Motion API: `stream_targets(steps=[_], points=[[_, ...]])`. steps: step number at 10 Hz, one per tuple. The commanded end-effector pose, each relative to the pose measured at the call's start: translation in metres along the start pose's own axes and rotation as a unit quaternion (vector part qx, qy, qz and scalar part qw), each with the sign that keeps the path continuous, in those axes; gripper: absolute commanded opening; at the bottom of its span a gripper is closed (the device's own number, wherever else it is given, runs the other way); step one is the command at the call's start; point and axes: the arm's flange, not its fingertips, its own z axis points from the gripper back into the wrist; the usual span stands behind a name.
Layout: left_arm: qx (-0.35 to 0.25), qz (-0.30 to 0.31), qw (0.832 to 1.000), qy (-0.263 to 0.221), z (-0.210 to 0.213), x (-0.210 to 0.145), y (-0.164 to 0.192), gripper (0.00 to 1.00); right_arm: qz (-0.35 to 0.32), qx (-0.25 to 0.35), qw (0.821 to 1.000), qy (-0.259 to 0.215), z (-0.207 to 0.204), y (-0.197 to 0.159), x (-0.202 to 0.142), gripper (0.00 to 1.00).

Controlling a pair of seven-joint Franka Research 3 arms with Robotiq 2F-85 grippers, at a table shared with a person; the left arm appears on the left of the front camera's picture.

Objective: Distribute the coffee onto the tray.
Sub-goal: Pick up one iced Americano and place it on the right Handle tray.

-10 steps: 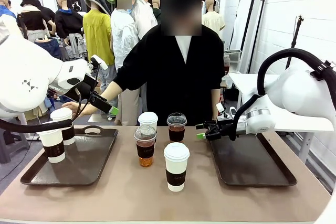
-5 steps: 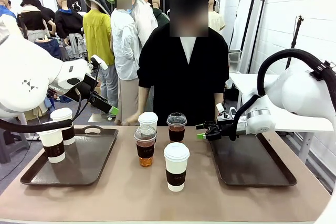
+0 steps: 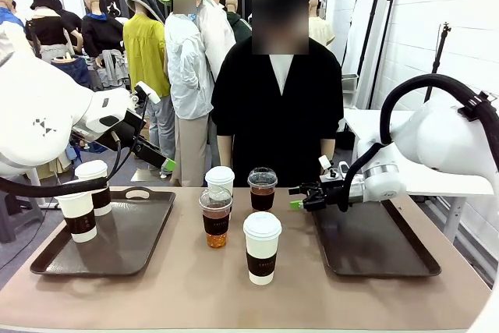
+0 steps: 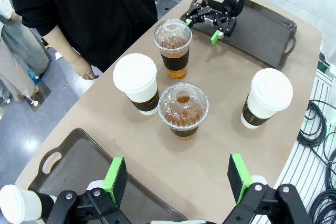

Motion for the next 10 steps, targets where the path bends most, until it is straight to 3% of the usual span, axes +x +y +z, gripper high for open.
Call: stream_targets(steps=[1, 10], points=[[-0.001, 0.002, 1.000, -0.002, 0.000, -0.001, 0.001, 1.00, 0.010, 0.000, 1.000, -0.027, -0.015, -0.005, -0.007, 1.00], [-0.001, 0.002, 1.000, -0.002, 0.000, -0.001, 0.001, 1.00, 0.017, 0.028, 0.998, -0.052, -0.051, -0.021, -0.007, 1.00]])
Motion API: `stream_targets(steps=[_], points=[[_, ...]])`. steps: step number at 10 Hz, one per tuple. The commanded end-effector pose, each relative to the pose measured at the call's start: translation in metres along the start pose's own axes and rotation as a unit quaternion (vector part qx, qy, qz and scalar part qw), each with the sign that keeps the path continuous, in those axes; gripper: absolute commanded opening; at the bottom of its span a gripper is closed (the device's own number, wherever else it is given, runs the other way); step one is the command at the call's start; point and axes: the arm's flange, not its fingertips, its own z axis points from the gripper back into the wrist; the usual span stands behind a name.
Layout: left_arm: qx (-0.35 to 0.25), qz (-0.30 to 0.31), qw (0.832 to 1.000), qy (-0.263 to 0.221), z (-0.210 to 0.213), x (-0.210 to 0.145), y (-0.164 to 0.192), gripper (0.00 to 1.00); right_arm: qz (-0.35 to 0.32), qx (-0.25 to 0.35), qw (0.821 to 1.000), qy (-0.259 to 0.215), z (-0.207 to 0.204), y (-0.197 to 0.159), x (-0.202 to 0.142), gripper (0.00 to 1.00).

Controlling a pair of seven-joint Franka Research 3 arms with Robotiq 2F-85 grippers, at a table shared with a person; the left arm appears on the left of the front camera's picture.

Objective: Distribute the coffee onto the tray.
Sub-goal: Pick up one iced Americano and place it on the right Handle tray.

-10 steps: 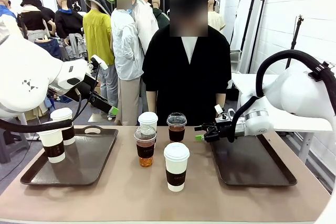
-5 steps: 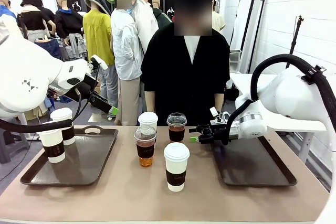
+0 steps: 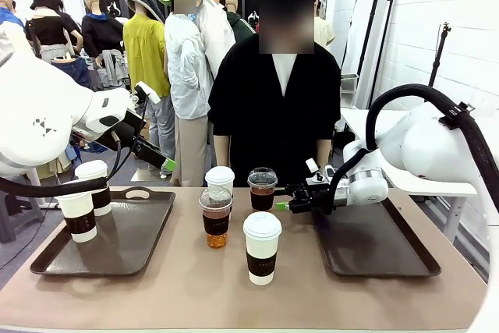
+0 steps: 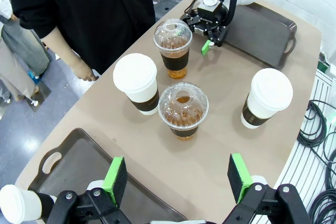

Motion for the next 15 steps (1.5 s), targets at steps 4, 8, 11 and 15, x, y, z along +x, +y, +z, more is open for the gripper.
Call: stream_targets(steps=[4, 8, 11, 15], points=[[-0.001, 0.002, 1.000, -0.002, 0.000, -0.001, 0.001, 1.00, 0.004, 0.012, 1.000, -0.017, -0.021, -0.014, 0.000, 1.00], [-0.001, 0.002, 1.000, -0.002, 0.000, -0.001, 0.001, 1.00, -0.002, 0.033, 0.999, -0.017, -0.035, -0.020, 0.003, 1.00], [-0.001, 0.002, 1.000, -0.002, 0.000, -0.001, 0.001, 1.00, -0.009, 0.048, 0.999, -0.016, -0.045, -0.025, 0.005, 1.00], [-0.001, 0.002, 1.000, -0.002, 0.000, -0.001, 0.001, 1.00, -0.021, 0.044, 0.999, -0.007, -0.055, -0.030, 0.004, 1.00]])
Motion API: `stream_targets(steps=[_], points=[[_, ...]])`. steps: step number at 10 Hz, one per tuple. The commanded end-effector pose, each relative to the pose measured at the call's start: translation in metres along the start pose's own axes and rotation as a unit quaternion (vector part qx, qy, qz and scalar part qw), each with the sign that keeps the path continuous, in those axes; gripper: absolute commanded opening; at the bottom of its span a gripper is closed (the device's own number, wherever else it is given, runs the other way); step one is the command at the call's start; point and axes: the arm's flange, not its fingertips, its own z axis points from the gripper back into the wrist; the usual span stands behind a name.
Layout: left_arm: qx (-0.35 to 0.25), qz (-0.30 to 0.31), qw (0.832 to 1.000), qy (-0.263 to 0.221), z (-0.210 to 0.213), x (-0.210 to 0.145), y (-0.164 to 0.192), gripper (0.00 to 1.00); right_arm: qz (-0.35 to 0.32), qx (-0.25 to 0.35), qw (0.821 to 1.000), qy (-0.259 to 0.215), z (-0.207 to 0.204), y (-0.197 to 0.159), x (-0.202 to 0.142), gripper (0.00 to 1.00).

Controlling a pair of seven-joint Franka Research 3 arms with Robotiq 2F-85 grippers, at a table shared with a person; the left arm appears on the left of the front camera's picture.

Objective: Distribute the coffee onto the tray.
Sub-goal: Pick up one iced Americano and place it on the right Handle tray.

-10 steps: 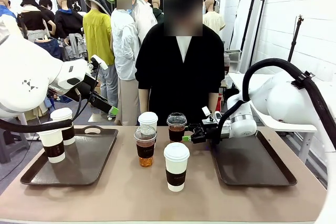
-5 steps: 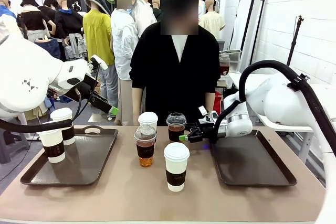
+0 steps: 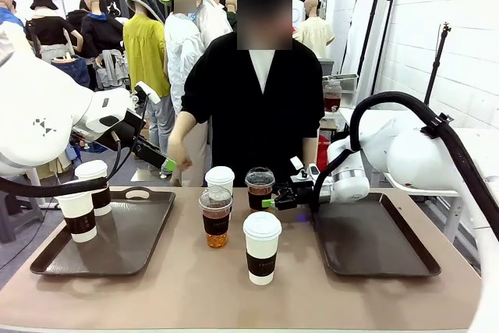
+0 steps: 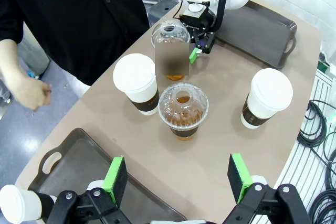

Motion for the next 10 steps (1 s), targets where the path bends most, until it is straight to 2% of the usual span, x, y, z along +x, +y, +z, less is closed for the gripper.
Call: stream_targets(steps=[1, 2, 3, 4, 7, 10], points=[[-0.001, 0.002, 1.000, -0.002, 0.000, -0.001, 0.001, 1.00, -0.004, 0.008, 1.000, 0.006, -0.010, -0.011, 0.000, 1.00], [-0.001, 0.002, 1.000, -0.002, 0.000, -0.001, 0.001, 1.00, -0.007, 0.005, 1.000, 0.010, -0.011, -0.012, -0.001, 1.00], [-0.001, 0.002, 1.000, -0.002, 0.000, -0.001, 0.001, 1.00, -0.013, 0.005, 1.000, 0.012, -0.011, -0.012, -0.001, 0.87], [-0.001, 0.002, 1.000, -0.002, 0.000, -0.001, 0.001, 1.00, -0.015, 0.004, 1.000, 0.007, -0.010, -0.010, -0.002, 0.70], [-0.001, 0.002, 1.000, -0.002, 0.000, -0.001, 0.001, 1.00, -0.010, -0.014, 1.000, 0.006, -0.005, -0.008, -0.001, 0.70], [-0.001, 0.002, 1.000, -0.002, 0.000, -0.001, 0.001, 1.00, -0.005, -0.031, 0.999, -0.003, 0.019, 0.001, 0.032, 0.70]])
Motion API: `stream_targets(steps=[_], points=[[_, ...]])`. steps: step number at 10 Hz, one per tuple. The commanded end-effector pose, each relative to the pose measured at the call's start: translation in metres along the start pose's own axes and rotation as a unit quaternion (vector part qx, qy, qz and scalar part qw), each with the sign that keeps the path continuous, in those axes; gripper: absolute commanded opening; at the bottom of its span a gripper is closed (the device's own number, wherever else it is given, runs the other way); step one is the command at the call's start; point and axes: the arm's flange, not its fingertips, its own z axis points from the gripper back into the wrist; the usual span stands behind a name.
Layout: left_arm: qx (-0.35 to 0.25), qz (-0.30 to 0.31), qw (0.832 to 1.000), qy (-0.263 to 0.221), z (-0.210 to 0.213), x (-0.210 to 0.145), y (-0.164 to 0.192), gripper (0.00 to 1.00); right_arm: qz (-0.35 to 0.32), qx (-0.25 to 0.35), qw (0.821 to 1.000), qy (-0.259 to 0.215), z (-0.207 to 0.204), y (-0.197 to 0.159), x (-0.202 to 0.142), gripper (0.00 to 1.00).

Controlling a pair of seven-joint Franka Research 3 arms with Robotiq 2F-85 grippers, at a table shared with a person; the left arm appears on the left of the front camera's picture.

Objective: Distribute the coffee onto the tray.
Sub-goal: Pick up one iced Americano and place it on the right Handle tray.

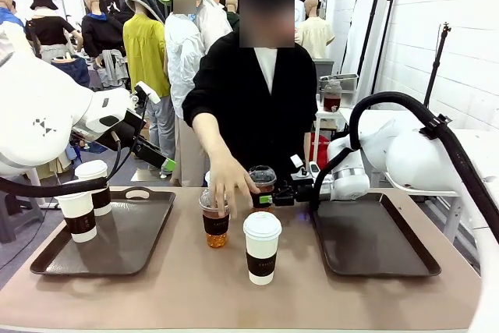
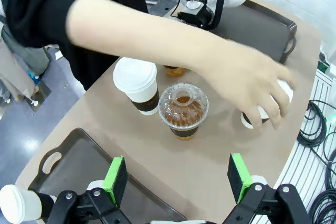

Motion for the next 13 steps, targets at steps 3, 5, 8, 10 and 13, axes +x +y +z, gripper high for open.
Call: stream_targets(steps=[3, 5, 8, 10, 13], points=[[-0.001, 0.002, 1.000, -0.002, 0.000, -0.001, 0.001, 1.00, 0.000, -0.024, 1.000, 0.007, 0.052, 0.020, 0.073, 0.70], [-0.001, 0.002, 1.000, -0.002, 0.000, -0.001, 0.001, 1.00, 0.005, -0.023, 1.000, 0.021, 0.083, 0.033, 0.088, 0.70], [-0.001, 0.002, 1.000, -0.002, 0.000, -0.001, 0.001, 1.00, 0.019, -0.026, 0.998, 0.047, 0.136, 0.057, 0.085, 0.70], [-0.001, 0.002, 1.000, -0.002, 0.000, -0.001, 0.001, 1.00, 0.035, -0.027, 0.998, 0.049, 0.166, 0.075, 0.076, 0.70], [-0.001, 0.002, 1.000, -0.002, 0.000, -0.001, 0.001, 1.00, 0.051, -0.043, 0.997, 0.044, 0.198, 0.090, 0.052, 0.70]])
